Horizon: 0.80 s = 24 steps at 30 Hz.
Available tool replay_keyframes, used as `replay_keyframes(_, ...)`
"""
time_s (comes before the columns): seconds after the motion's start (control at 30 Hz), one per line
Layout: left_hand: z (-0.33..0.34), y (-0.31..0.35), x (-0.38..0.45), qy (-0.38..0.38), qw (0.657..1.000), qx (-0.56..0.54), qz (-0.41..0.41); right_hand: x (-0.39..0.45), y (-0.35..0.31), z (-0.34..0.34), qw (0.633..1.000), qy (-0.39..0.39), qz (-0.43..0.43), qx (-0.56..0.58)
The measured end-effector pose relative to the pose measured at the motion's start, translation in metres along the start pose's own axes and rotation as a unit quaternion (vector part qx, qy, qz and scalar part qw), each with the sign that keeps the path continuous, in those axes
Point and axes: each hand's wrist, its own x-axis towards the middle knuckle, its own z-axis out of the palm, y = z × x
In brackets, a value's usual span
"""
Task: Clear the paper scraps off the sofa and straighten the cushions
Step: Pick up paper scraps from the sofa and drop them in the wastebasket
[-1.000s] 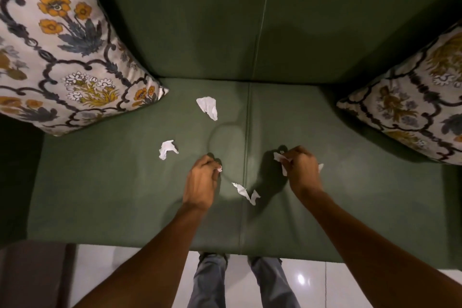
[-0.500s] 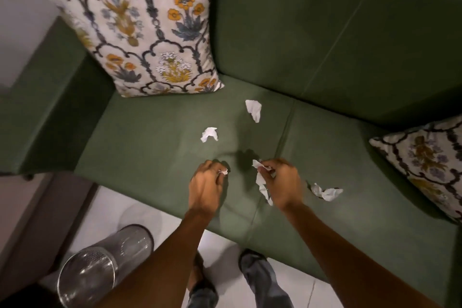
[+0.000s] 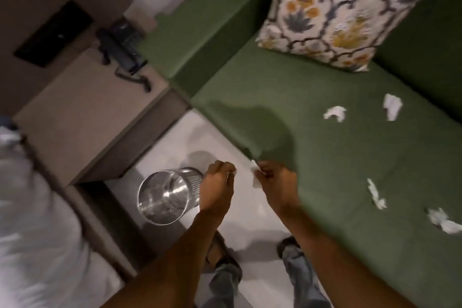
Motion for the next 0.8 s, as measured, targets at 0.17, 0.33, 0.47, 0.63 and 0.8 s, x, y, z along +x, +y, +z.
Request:
replay_keyframes(0.17, -0.043, -0.104, -0.021, 0.054, 0.992, -0.038, -0.104, -0.017, -0.050, 0.102, 0.997, -0.054, -0.058, -0.015)
replay_keyframes(0.33, -0.059, -0.207, -0.042, 0.140, 0.948, -0.115, -0.261, -0.022, -0.081, 0.209, 0.985, -0.107, -0.106, -0.078)
replay_keyframes(0.47, -0.054, -0.275, -0.050, 0.153, 0.932, -0.132, -0.302, -0.028, -0.086, 0.284, 0.984, -0.109, -0.108, -0.091)
replay_keyframes(0.63, -0.040, -0.319, -0.054, 0.119, 0.937, -0.125, -0.303, -0.038, -0.065, 0.336, 0.983, -0.148, -0.064, -0.084)
replay_keyframes(0.8, -0.041, -0.319, -0.058, 0.083, 0.957, -0.097, -0.261, -0.053, -0.057, 0.336, 0.989, -0.129, -0.039, -0.055)
